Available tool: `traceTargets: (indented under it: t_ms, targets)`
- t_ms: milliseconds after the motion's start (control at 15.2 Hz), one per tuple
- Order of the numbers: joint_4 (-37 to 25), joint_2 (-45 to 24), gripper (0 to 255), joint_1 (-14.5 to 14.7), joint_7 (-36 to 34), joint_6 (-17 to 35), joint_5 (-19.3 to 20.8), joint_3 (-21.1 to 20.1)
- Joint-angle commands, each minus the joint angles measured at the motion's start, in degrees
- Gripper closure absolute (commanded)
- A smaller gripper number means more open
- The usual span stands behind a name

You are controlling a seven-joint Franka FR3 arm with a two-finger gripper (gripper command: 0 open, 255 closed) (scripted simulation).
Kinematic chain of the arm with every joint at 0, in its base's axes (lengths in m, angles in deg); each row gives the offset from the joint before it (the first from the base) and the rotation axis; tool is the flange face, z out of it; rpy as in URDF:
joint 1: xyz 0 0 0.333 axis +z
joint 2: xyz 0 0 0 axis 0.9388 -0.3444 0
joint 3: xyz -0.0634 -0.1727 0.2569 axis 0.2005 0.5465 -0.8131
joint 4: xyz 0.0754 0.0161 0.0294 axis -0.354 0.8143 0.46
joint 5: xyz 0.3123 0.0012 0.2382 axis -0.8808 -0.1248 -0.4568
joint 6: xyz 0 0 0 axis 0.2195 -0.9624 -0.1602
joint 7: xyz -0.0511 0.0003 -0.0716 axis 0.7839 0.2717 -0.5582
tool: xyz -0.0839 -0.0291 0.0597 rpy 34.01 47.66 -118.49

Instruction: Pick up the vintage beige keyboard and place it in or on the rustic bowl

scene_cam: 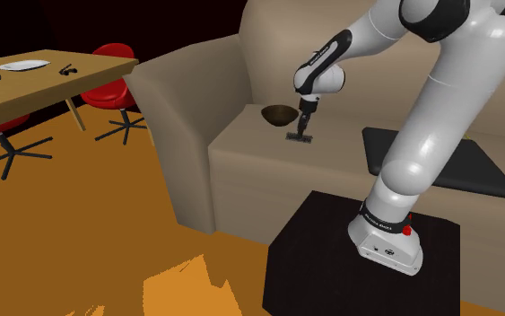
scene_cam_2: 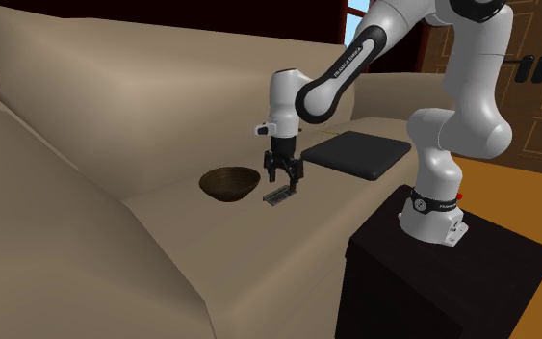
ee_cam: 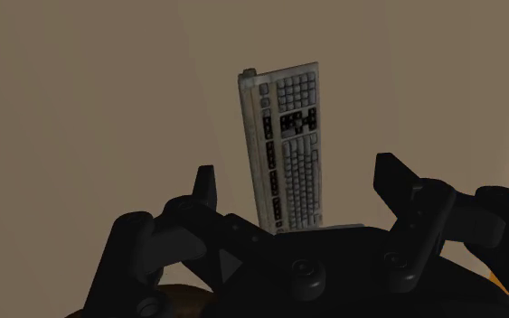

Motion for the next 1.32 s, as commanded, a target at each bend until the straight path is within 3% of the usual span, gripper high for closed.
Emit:
traceTargets:
  t_ms: [0,198,660,726,1254]
  targets:
    - [0.3,-1.7,0,0.1,1.2,1.7,-1.5,0.0]
    - [0.6,-3.7,0,0.3,2.5,3.7,-3.3,-0.1]
    - [0.6,-3.6,0,0.2,2.5,3.7,-3.3,-0.2]
    - [0.6,-3.6,255,0.2,2.5,3.7,-3.3,-0.2]
    - [0.4,-4.0,255,0.3,2.6,3.7,-3.6,-0.2]
